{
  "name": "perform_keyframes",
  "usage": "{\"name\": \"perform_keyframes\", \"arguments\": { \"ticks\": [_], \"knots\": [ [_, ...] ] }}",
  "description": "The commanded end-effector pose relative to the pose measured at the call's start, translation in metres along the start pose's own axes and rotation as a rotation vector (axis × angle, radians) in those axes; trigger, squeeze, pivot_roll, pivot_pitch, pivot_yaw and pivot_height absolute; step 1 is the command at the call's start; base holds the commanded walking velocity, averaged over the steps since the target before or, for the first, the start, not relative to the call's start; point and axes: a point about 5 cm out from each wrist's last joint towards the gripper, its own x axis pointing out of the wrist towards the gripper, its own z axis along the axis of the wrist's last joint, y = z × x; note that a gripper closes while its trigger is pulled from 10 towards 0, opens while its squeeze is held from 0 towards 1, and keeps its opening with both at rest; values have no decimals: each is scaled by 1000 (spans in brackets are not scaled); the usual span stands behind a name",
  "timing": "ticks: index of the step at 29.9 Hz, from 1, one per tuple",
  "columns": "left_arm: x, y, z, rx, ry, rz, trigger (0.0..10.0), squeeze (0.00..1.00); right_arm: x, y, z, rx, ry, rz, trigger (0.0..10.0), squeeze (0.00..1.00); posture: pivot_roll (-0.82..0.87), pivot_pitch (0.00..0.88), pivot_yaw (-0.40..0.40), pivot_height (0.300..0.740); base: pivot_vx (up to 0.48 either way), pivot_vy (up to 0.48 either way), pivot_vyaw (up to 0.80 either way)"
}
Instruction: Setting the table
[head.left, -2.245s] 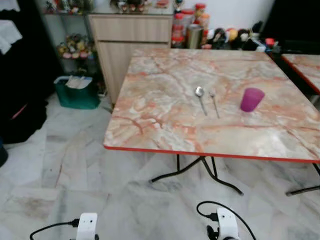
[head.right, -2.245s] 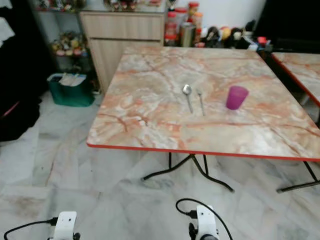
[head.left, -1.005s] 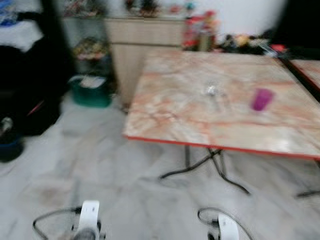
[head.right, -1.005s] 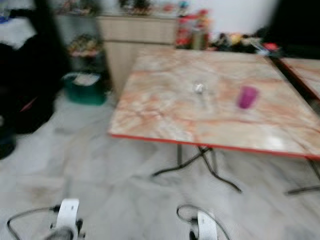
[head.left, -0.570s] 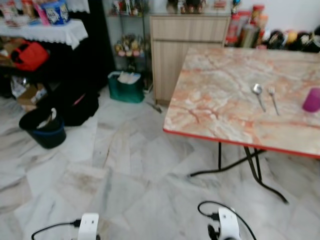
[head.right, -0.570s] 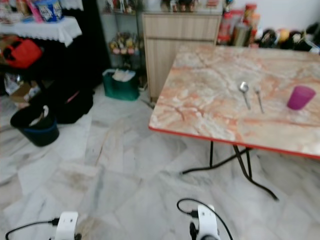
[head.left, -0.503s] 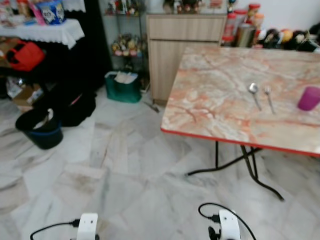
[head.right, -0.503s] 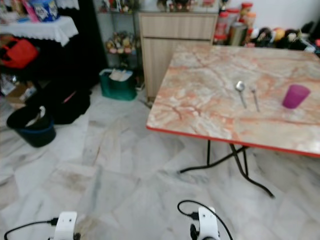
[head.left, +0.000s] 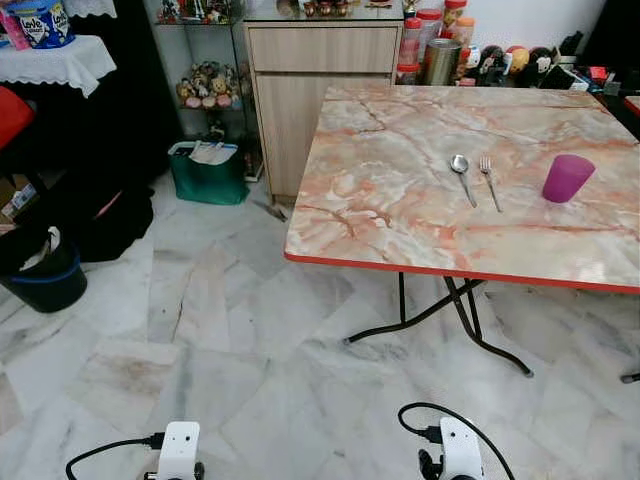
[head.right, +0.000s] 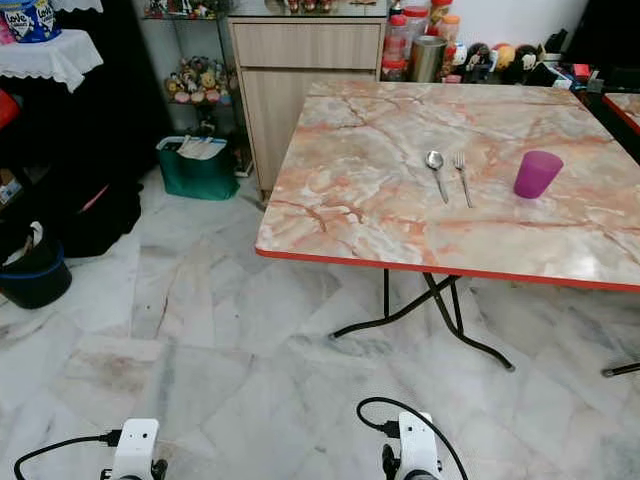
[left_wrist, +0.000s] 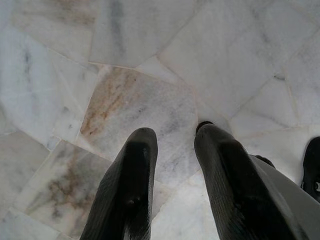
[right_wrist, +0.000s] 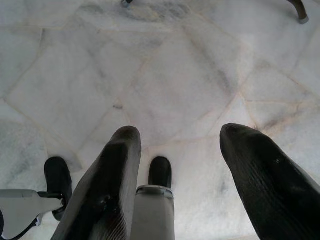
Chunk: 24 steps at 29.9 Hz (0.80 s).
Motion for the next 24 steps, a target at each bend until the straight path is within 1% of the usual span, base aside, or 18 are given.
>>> {"name": "perform_keyframes", "arguments": {
  "ticks": [1,4,7,10,11,13,14,15,16,17,18,22,24],
  "knots": [
    [0,0,2,-21,-14,-4,10000,0,1,-1,4,20,-12,-13,10000,0,45,0,23,740,0,0,0],
    [0,0,2,-25,-13,-4,10000,0,1,-4,5,15,-23,-29,10000,0,42,0,18,740,0,0,-606],
    [0,-1,0,-29,-8,-6,10000,0,1,-7,13,-10,-75,-47,10000,0,38,0,19,740,0,0,0],
    [0,-2,0,-30,-6,-6,10000,0,1,-7,18,-28,-105,-42,10000,0,33,0,20,740,0,0,0],
    [0,-2,-1,-31,-4,-6,10000,0,1,-5,25,-90,-147,-28,10000,0,33,0,19,740,0,0,0],
    [0,-2,-1,-31,-5,-5,10000,0,1,-3,32,-127,-188,-16,10000,0,33,0,18,740,0,0,0],
    [0,-2,-1,-30,-6,-3,10000,0,1,-3,34,-124,-199,-13,10000,0,33,0,18,740,0,0,0],
    [0,-2,-1,-32,-8,-2,10000,0,1,0,42,-130,-243,5,10000,0,29,0,17,740,0,0,0],
    [0,-2,-1,-31,-8,-2,10000,0,1,1,46,-161,-265,15,10000,0,29,0,17,740,0,0,0],
    [0,-2,-1,-30,-7,-1,10000,0,1,3,51,-212,-293,24,10000,0,29,0,17,740,0,0,0],
    [0,-2,-1,-28,-6,0,10000,0,0,4,54,-236,-312,27,10000,0,29,0,17,740,0,0,0],
    [0,-2,-1,-29,-6,1,10000,0,-1,9,72,-274,-403,49,10000,0,24,0,16,740,0,0,0],
    [0,-2,-1,-30,-5,1,10000,0,-2,11,74,-282,-420,55,10000,0,24,0,16,740,0,0,0]
  ]
}}
